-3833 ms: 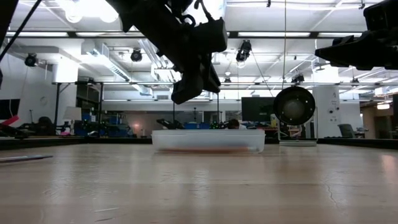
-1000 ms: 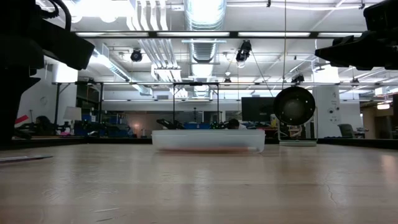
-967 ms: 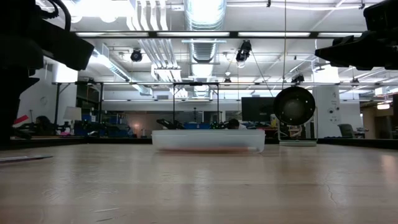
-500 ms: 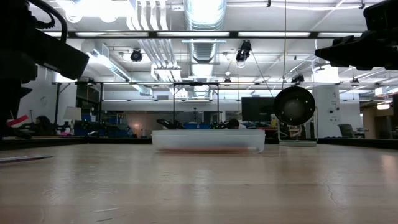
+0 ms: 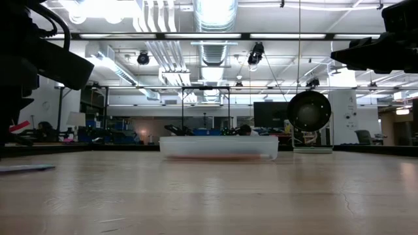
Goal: Pick & place school supplies into a supply box
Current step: Put the purple scissors into the black supply box
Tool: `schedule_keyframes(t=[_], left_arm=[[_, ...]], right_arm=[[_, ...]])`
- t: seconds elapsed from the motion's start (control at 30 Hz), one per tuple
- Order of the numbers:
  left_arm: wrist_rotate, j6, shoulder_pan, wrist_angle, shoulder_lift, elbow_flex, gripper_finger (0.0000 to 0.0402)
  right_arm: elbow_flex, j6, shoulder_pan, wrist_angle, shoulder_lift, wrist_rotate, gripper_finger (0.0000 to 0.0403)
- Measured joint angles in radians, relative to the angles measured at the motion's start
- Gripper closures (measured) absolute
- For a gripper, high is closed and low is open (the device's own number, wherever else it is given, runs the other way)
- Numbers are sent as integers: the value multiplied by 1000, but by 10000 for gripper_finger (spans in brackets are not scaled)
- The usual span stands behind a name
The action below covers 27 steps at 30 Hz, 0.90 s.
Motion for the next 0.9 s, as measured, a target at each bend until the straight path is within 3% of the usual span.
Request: schedule_keyframes(t=[0.3,0.7,0.9], left_arm=[[4,7,0,48,-2,-27,337],[18,-28,0,364,-2,-181,337],[20,-30,0,389,-3,-202,337]], right_arm=[[0,0,0,0,0,0,335],[0,0,0,0,0,0,335],[0,0,0,0,0,0,335]])
